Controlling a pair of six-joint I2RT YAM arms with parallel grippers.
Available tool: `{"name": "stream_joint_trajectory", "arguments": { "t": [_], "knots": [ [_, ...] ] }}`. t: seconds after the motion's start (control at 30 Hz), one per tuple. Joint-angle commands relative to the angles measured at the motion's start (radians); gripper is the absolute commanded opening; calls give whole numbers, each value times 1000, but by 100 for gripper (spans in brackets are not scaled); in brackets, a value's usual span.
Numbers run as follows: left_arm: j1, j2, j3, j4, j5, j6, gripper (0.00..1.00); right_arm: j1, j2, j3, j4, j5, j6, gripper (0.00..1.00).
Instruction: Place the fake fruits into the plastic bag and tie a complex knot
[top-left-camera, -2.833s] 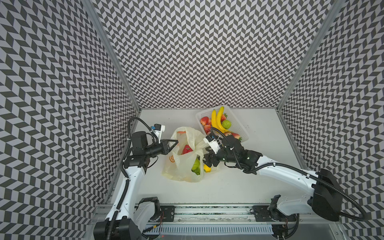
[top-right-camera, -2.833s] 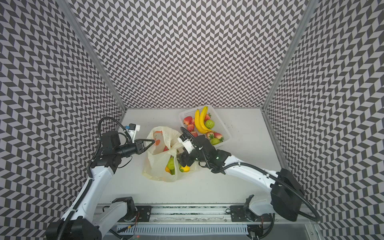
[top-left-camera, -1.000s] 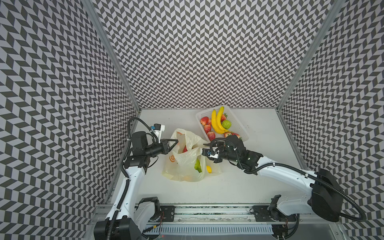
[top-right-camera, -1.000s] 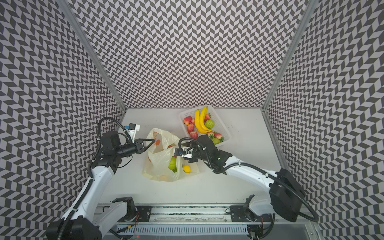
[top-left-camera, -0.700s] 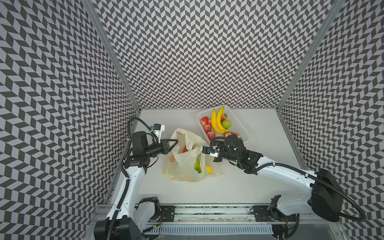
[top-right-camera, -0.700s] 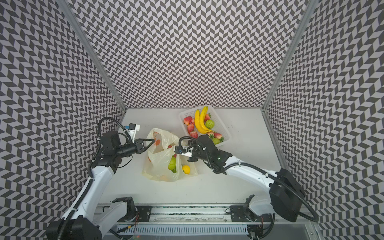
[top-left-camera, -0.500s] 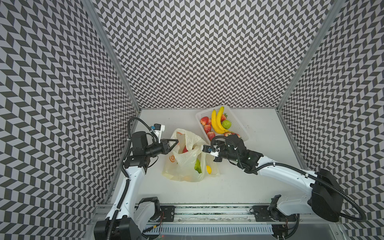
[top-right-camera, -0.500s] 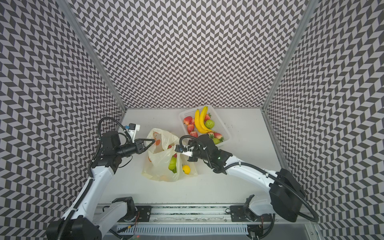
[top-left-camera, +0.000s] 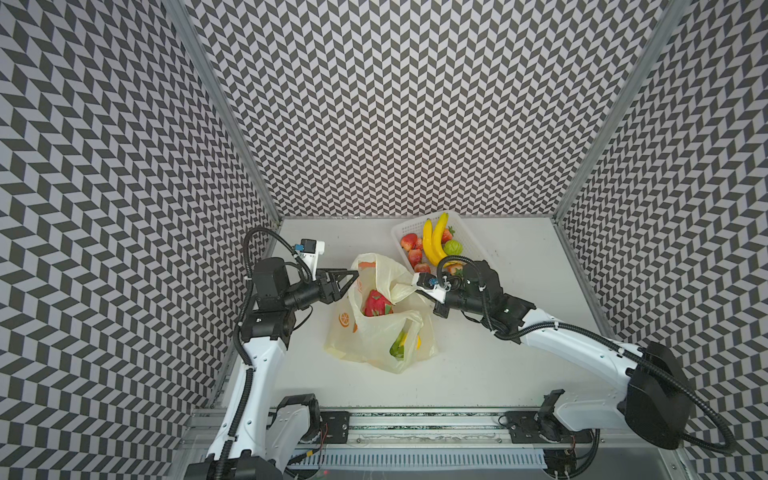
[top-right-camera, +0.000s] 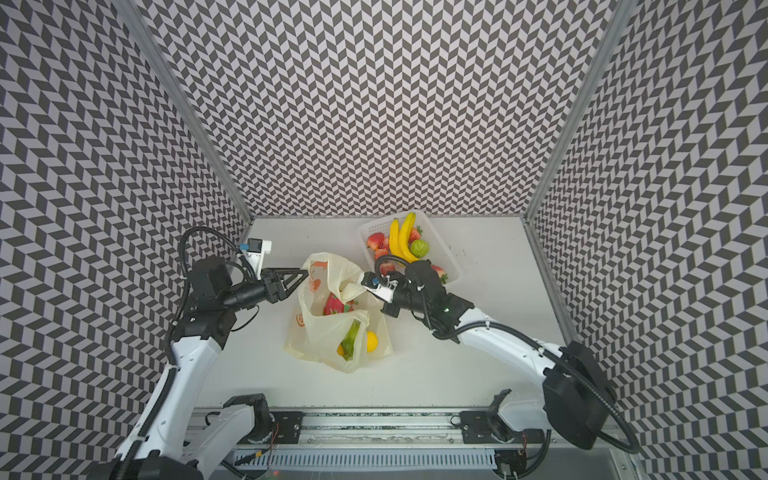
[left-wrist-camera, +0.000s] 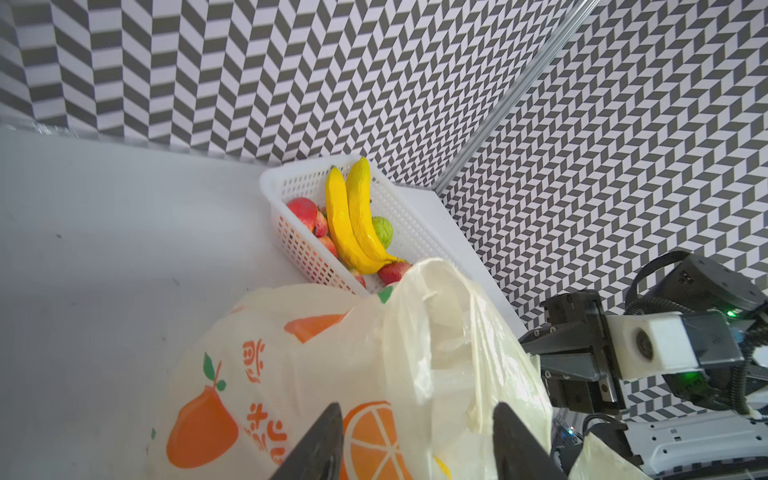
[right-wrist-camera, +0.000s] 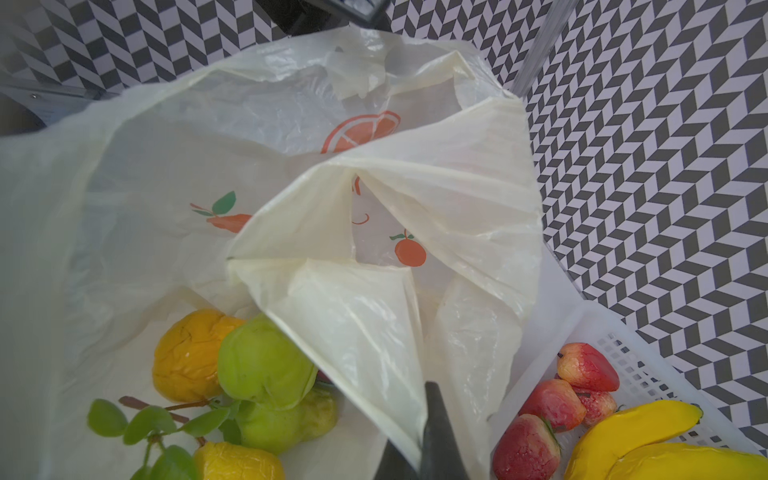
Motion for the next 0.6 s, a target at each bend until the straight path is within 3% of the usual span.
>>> {"name": "stream_joint_trajectory", "arguments": {
  "t": [0.0, 0.13, 0.23, 0.37, 0.57],
  "knots": [
    [-18, -31, 72, -47, -45, 65, 61, -24, -11, 15, 84, -56, 78, 0],
    [-75, -50, 123, -66, -87, 101, 63, -52, 0, 30, 118, -96, 145, 0],
    [-170, -73, 156, -85, -158, 139, 65, -69, 20, 61, 124, -103, 178, 0],
    [-350, -99, 195, -132, -319, 190, 68, -92, 50, 104, 111, -95, 213, 0],
    [-653, -107, 199, -206, -596, 170, 69, -114, 66, 96, 131, -82, 243, 0]
  ]
}}
